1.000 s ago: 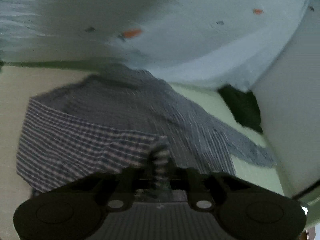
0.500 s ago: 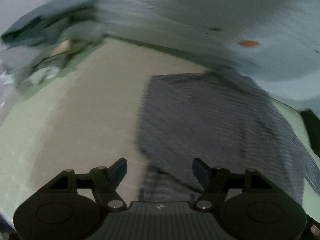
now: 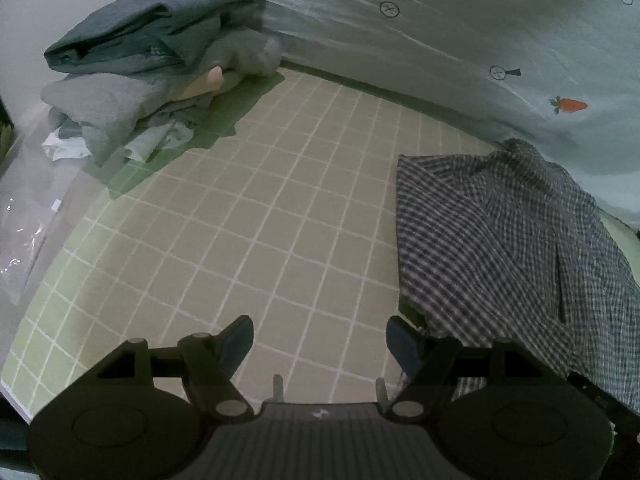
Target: Fold clothes
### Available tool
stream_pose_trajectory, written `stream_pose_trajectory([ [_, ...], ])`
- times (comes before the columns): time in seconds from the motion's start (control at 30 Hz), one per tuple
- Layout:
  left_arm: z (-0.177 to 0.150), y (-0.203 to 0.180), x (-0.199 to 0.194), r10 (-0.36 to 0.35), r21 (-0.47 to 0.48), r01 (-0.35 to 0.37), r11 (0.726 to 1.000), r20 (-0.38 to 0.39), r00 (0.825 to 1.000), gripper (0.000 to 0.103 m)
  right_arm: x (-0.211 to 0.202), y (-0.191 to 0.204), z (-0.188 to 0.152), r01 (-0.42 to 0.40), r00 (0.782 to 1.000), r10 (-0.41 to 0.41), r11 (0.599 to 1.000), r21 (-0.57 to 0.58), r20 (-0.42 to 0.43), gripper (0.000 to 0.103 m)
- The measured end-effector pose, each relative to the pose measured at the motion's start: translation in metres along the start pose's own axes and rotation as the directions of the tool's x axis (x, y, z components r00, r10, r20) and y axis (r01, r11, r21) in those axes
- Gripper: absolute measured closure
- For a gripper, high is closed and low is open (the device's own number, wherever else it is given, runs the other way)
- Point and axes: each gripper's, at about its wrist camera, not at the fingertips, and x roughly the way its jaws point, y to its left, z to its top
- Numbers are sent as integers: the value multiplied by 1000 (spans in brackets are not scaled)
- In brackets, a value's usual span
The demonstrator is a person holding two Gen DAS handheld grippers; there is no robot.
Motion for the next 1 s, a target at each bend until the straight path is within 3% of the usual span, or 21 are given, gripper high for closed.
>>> stream_pose_trajectory([
  [0.03, 0, -2, 0, -5, 1, 5, 1000, 2, 1000, 29, -1, -1, 3, -15, 1000, 15, 1000, -16, 9, 94],
  [0.23, -4, -30, -3, -28, -2, 28, 1000, 20, 999, 29, -27, -20, 37, -123, 985, 130, 990, -68, 116, 99],
  [0.33, -8, -47, -11, -24, -1, 24, 1000, 46, 999, 29, -38, -42, 68, -114, 974, 131, 988, -103, 186, 99],
  [0.5, -22, -74, -33, 8, 43, -13, 999, 115, 993, 26, -37, -126, 128, -34, 962, 38, 999, -20, 272, 99],
  [0.63, -40, -86, -40, 74, 46, -80, 996, 113, 991, 23, -29, -186, 156, 149, 941, -152, 988, 32, 301, 99],
  [0.7, -51, -83, -40, 88, 12, -90, 996, 89, 992, 23, -22, -203, 157, 220, 934, -229, 973, 63, 275, 92],
  [0.73, -57, -79, -39, 88, -7, -88, 996, 75, 993, 23, -21, -204, 152, 242, 931, -253, 967, 74, 264, 80],
  [0.77, -62, -75, -38, 85, -15, -84, 996, 61, 995, 22, -22, -202, 144, 260, 927, -273, 962, 84, 257, 59],
  [0.8, -65, -70, -36, 84, -15, -83, 996, 50, 995, 21, -23, -199, 135, 272, 924, -286, 958, 89, 253, 47],
  [0.83, -68, -65, -35, 82, -14, -82, 997, 39, 996, 19, -25, -194, 123, 274, 924, -287, 958, 86, 252, 28],
  [0.87, -70, -59, -32, 81, -12, -81, 997, 30, 996, 18, -28, -185, 109, 269, 927, -281, 960, 81, 250, 17],
  [0.97, -65, -34, -19, 57, -9, -57, 998, 6, 998, 18, -40, -148, 66, 225, 940, -237, 971, 79, 244, 0],
  [1.0, -61, -24, -13, 44, 2, -44, 999, -3, 999, 18, -44, -130, 53, 199, 946, -211, 977, 73, 244, 0],
])
